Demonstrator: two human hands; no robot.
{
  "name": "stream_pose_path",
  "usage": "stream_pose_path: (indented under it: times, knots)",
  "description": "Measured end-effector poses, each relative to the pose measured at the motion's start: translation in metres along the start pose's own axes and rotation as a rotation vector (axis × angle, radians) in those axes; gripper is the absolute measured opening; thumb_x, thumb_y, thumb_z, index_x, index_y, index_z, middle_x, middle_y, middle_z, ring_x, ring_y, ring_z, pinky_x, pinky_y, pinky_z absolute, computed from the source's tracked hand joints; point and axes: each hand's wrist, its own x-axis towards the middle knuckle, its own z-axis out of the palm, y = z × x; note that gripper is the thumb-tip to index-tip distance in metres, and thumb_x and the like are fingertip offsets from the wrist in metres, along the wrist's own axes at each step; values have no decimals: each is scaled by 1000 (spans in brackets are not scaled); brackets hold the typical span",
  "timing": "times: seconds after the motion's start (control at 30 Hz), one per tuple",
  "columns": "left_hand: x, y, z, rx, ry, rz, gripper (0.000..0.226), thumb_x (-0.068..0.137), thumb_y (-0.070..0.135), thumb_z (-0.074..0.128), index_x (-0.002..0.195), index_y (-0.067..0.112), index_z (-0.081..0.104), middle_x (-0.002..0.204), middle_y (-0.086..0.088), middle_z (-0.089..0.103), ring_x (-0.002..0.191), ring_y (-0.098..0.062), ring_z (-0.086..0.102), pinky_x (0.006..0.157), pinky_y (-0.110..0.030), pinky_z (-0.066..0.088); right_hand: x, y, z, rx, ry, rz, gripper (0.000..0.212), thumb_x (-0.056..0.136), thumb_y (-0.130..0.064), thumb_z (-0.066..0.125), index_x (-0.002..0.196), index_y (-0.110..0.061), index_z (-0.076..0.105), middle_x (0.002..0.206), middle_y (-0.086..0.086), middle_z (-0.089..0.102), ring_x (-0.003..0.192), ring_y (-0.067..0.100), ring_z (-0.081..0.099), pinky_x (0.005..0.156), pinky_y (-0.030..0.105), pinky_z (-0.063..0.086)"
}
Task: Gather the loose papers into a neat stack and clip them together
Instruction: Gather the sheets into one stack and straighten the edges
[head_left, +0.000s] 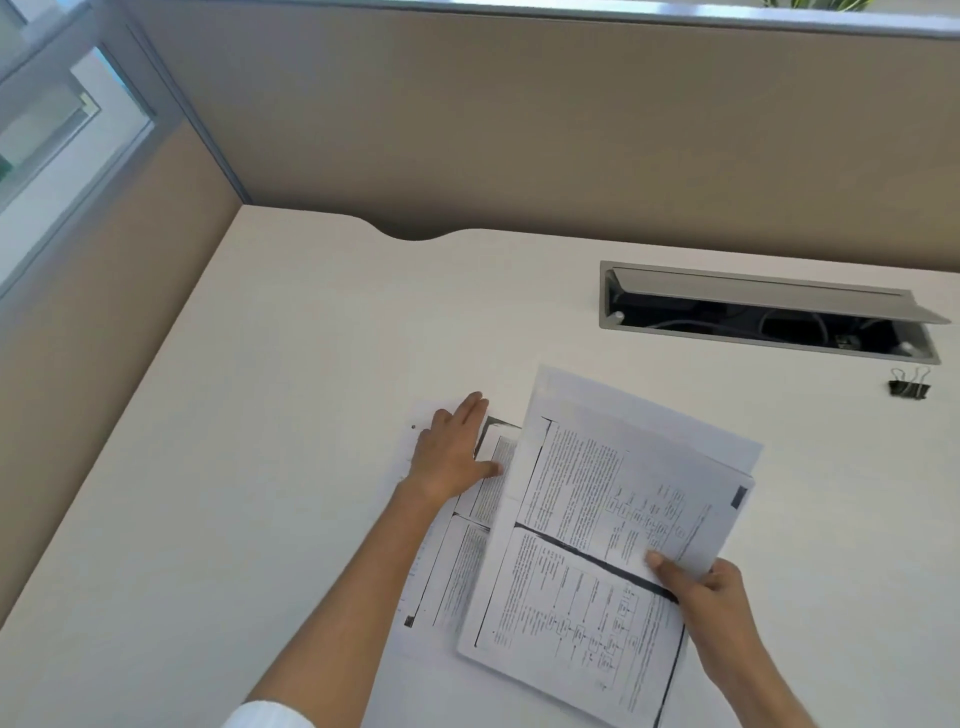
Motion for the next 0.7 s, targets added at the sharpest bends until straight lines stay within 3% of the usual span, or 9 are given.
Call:
stream_pose_path:
  times: [0.1,0.27,0.47,0.53,0.6,0.7]
  knots:
    - [4,2,10,136,-3,3,99,79,53,67,154,21,10,164,10,8,128,-27,33,96,-41,42,3,1,-5,-6,9,15,14,85,1,64,96,-5,70,88,6,78,81,27,74,72,44,60]
    - [5,4,18,114,46,-2,96,78,50,70,153,25,15,160,12,23,122,-25,36,95,-39,38,8,0,-13,1,20,-4,15,85,3,63,95,-6,70,89,5,78,79,22,75,60,28,60]
    - [-1,5,23,48,172,30,84,82,40,70,150,22,24,146,4,47,130,-24,38,101,-38,35,11,4,-11,28,2,-3,19,84,3,63,101,-3,68,92,5,78,83,24,74,62,28,60]
    - [-6,5,30,-57,237,70,83,83,31,72,150,21,25,143,0,48,129,-22,43,103,-36,39,11,6,-9,27,-7,1,19,84,3,63,101,-4,68,92,5,78,83,24,74,61,27,59]
    - [-12,4,36,-307,303,69,84,82,17,74,150,21,26,138,-1,49,120,-19,51,100,-33,45,11,9,-8,21,-16,8,19,84,3,63,100,-5,68,91,4,78,83,23,74,61,26,59]
    - [-18,-1,40,-723,370,-93,89,78,6,76,150,27,27,120,-1,57,105,-15,58,91,-26,49,12,13,-8,6,-29,14,18,84,2,63,100,-4,69,91,5,78,83,23,74,61,25,59]
